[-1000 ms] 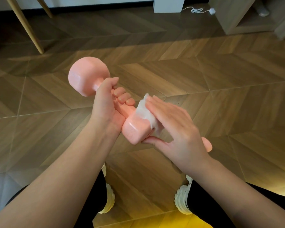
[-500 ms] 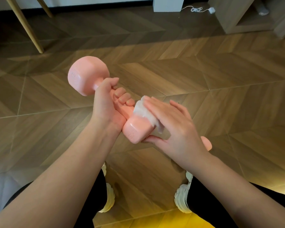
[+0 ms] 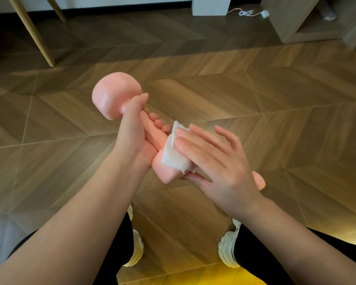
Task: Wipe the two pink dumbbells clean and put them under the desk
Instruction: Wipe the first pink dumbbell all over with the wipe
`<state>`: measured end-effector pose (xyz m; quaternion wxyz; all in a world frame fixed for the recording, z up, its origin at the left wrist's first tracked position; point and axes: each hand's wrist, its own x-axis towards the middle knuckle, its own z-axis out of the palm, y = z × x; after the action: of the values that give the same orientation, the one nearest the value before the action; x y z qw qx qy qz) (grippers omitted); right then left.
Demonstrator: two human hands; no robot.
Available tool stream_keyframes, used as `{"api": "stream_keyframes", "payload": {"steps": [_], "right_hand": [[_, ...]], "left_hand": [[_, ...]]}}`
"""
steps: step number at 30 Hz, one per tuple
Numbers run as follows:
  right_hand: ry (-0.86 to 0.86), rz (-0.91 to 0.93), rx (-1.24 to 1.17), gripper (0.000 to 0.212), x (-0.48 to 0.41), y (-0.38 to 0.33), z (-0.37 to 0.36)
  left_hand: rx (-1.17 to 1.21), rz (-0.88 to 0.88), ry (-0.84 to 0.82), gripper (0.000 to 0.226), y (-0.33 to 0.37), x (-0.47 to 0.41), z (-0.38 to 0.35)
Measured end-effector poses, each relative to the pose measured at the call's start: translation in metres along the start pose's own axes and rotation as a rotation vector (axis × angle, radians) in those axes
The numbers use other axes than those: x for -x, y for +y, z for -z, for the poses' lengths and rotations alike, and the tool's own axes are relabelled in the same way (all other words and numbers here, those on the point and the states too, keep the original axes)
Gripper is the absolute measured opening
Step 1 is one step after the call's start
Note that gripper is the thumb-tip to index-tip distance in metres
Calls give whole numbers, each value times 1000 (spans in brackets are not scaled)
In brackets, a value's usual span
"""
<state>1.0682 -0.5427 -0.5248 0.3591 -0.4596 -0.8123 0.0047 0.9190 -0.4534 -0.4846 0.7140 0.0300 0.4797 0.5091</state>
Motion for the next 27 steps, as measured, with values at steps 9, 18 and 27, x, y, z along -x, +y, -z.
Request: {"api": "stream_keyframes", "payload": {"steps": [9, 18, 27], "right_hand": [[74, 44, 68, 40, -5, 3, 1], [40, 14, 22, 37, -4, 9, 2], [2, 85, -33, 41, -7, 2, 5]], "left_hand": [[41, -41, 32, 30, -1, -2, 5], [19, -26, 28, 31, 0, -6, 6], [-15, -14, 106, 31, 2, -4, 7]]}}
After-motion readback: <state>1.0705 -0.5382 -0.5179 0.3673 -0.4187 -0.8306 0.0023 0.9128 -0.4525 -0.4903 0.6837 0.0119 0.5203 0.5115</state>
